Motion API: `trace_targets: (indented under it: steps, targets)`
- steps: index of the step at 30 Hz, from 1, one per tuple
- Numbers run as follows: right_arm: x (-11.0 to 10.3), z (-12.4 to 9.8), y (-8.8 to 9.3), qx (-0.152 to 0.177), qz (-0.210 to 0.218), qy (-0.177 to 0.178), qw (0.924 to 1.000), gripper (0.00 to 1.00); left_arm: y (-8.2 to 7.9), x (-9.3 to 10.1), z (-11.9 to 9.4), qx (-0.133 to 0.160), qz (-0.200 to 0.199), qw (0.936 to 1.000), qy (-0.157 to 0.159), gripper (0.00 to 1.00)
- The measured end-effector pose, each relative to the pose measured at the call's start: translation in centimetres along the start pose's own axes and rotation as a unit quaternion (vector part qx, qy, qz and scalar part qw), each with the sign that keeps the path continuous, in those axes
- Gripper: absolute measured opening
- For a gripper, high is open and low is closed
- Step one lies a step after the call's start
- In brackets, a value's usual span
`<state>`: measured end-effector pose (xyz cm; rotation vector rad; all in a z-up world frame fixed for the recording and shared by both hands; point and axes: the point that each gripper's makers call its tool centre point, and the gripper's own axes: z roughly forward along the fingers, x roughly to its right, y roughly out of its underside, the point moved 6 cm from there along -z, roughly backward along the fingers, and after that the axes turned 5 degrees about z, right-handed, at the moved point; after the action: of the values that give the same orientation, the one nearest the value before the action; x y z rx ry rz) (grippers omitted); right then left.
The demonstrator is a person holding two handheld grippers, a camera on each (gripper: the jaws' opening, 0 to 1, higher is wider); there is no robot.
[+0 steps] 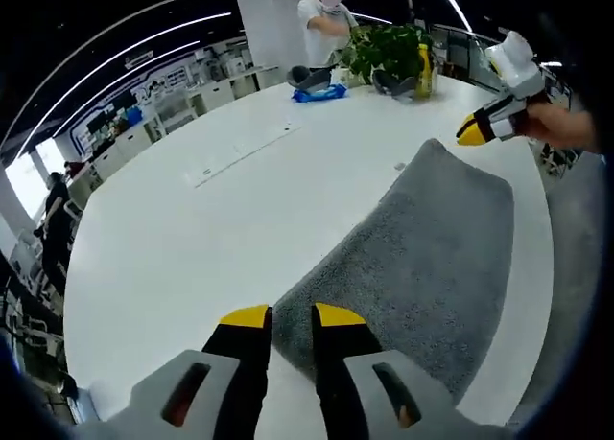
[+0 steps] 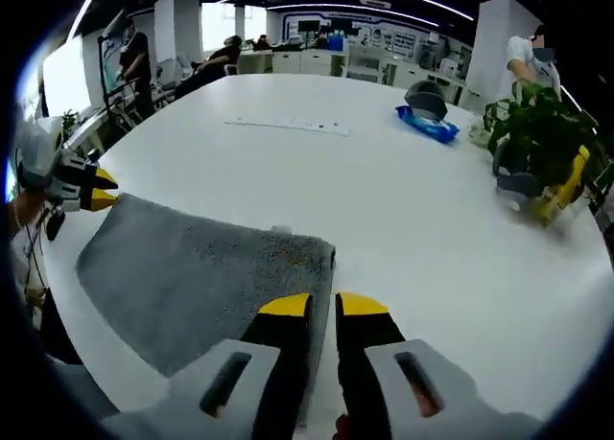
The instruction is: Fold the towel on the table until its edges align and the towel forms a compact rectangular stack.
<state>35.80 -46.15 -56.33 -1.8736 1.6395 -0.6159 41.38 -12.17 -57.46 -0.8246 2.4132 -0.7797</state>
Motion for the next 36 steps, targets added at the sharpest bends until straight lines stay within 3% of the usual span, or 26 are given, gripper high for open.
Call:
trace_targets:
  steps: [5, 6, 12, 20, 24, 28, 31, 36]
  targets:
    - [-1.1, -1.6, 3.2, -0.036, 0.022, -0.004, 0.9991, 0.0, 0.3, 0.8, 1.0, -0.019, 0.0, 0.9994, 0.028, 0.11]
    - [-1.4, -1.7, 4.0, -0.056, 0.036, -0.005, 0.9977, 0.0, 0.5, 1.1, 1.5, -0.026, 0.003, 0.9987, 0.043, 0.11]
    - [-2.1, -1.8, 5.6, -0.071, 0.061, -0.009, 0.9956, 0.0, 0.8, 1.1, 2.3, -0.041, -0.002, 0.9976, 0.055, 0.1]
    - [-2.8, -0.9, 6.7, -0.101, 0.068, -0.013, 0.9925, 0.0, 1.0, 0.7, 2.6, -0.051, -0.04, 0.9946, 0.082, 0.09]
    - [-2.9, -0.3, 6.9, -0.115, 0.068, -0.015, 0.9909, 0.0, 1.0, 0.8, 2.7, -0.052, -0.028, 0.9932, 0.1, 0.08]
    - [-2.8, -0.2, 6.7, -0.138, 0.061, -0.023, 0.9883, 0.0, 1.0, 0.8, 2.7, -0.057, -0.032, 0.9921, 0.107, 0.08]
    - [-2.5, 0.0, 6.6, -0.155, 0.062, -0.034, 0.9853, 0.0, 0.9, 1.0, 2.7, -0.059, -0.014, 0.9926, 0.105, 0.07]
    - [-2.4, 0.1, 6.5, -0.155, 0.066, -0.044, 0.9848, 0.0, 1.0, 1.3, 2.5, -0.055, 0.003, 0.9935, 0.1, 0.06]
